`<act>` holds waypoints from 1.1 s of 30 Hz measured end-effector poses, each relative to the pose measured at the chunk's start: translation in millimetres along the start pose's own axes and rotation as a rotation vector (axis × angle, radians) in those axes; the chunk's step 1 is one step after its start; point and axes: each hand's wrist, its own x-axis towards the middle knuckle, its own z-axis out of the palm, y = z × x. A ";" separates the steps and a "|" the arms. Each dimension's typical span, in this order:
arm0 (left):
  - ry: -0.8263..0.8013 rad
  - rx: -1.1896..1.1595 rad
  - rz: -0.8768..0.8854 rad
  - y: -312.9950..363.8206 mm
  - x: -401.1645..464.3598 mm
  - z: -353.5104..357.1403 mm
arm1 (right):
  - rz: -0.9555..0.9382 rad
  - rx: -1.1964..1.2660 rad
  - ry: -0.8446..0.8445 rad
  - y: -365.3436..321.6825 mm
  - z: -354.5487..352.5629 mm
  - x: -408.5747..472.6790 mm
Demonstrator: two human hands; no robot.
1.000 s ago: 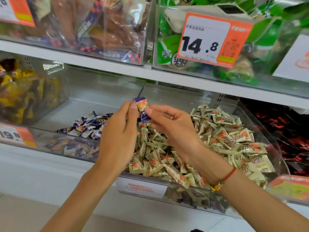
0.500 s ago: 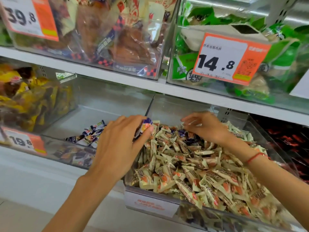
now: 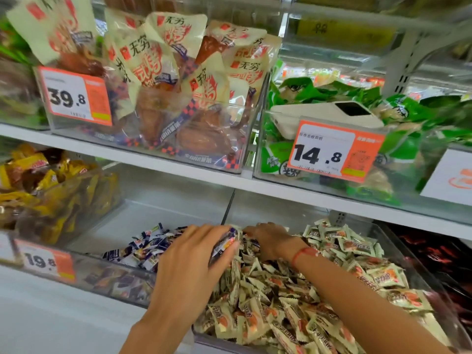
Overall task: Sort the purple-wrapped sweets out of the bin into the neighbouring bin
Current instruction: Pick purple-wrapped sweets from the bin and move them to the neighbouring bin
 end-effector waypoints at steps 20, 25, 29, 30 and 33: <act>0.047 -0.015 -0.075 -1.1 -10.1 -8.3 | -0.307 0.511 0.137 -2.6 -21.5 -140.3; 0.042 -0.013 -0.085 -2.7 -8.6 -8.2 | -0.168 0.403 0.175 20.5 -23.0 -154.5; 0.028 -0.032 -0.063 -6.3 -10.1 -5.1 | -0.166 0.473 0.249 27.2 -24.5 -168.7; 0.031 -0.034 -0.059 -6.7 -10.2 -4.4 | -0.154 0.525 0.271 28.9 -25.4 -170.9; 0.047 -0.042 -0.066 -6.5 -10.2 -2.6 | -0.128 0.613 0.337 35.3 -26.7 -170.5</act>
